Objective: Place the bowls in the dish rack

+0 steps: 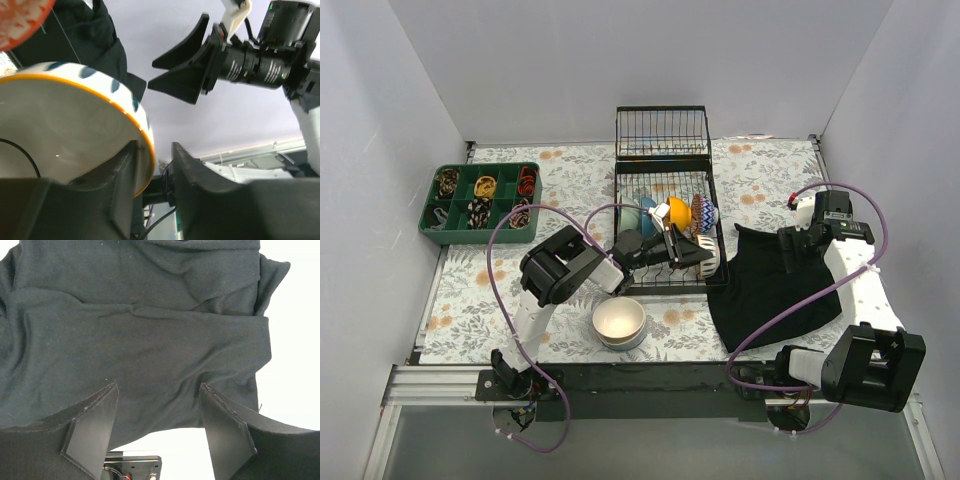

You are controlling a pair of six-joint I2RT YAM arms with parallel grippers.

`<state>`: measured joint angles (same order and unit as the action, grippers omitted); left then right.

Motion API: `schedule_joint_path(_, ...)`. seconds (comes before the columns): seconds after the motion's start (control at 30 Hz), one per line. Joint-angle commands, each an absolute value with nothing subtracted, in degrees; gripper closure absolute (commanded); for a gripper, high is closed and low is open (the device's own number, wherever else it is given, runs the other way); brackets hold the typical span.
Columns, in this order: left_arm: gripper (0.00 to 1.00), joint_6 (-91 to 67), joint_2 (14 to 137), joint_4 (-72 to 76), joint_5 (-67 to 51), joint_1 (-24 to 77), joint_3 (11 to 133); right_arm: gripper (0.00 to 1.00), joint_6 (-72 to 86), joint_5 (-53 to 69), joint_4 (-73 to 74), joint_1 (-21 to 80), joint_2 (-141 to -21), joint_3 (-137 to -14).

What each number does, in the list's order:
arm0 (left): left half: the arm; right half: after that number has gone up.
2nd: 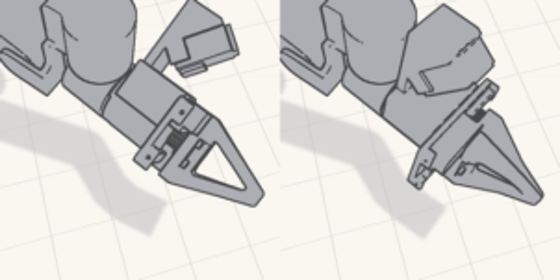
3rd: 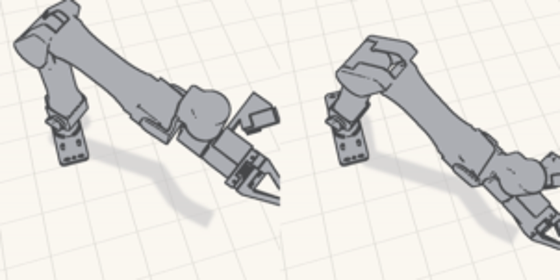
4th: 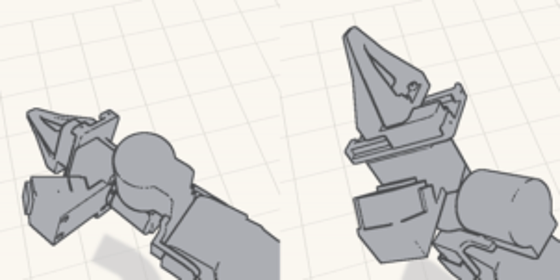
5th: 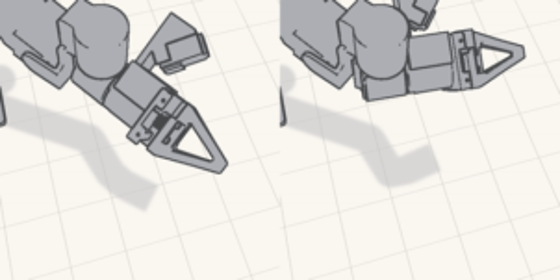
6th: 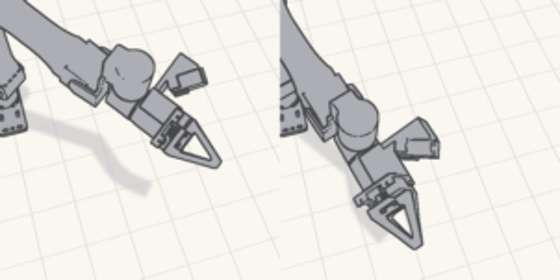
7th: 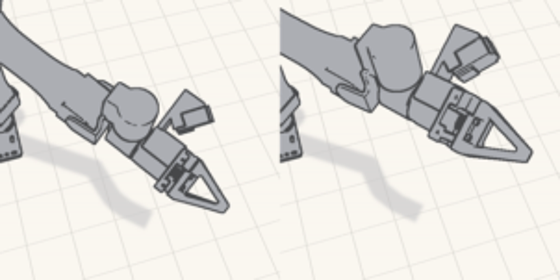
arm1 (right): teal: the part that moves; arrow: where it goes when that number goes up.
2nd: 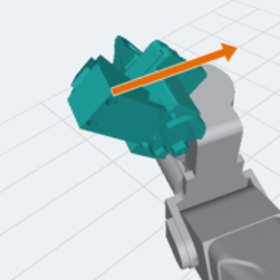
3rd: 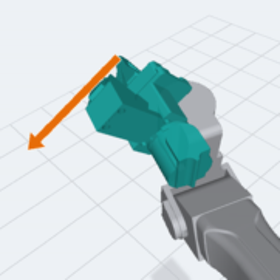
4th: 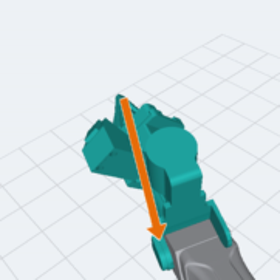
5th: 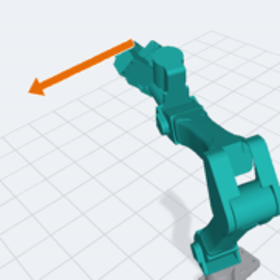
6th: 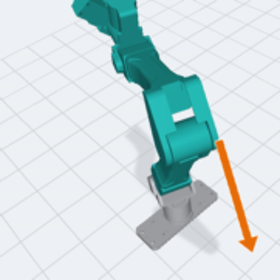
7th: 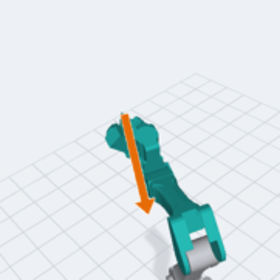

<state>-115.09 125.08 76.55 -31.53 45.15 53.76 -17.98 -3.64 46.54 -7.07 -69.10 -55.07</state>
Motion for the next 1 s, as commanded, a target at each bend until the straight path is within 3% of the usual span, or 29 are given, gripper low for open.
schedule_joint_path(0.0,0.59,-124.64,120.6,75.99,-36.03,45.53,54.05,0.26,-17.76,-2.55,45.79,-7.29,-69.0,-57.66)
schedule_joint_path(0.27,0.45,-111.02,109.8,48.14,-37.53,43.16,54.84,0.25,-16.35,-2.11,45.79,-7.29,-68.03,-57.75)
schedule_joint_path(0.47,0.42,-94.24,106.18,16.16,-35.86,41.05,63.35,0.25,-15.12,-0.44,45.88,-7.29,-68.11,-58.01)
schedule_joint_path(0.73,0.41,-72.45,96.61,-11.57,-34.37,34.11,70.04,0.23,-15.38,3.42,46.49,-7.29,-67.41,-60.21)
schedule_joint_path(0.9,0.42,-41.27,84.75,-31.09,-34.0,32.96,72.16,0.23,-16.26,8.6,46.32,-7.21,-66.62,-60.03)
schedule_joint_path(0.97,0.42,-27.61,77.01,-38.44,-41.43,32.87,71.11,0.23,-17.22,10.1,46.14,-7.21,-66.01,-59.77)
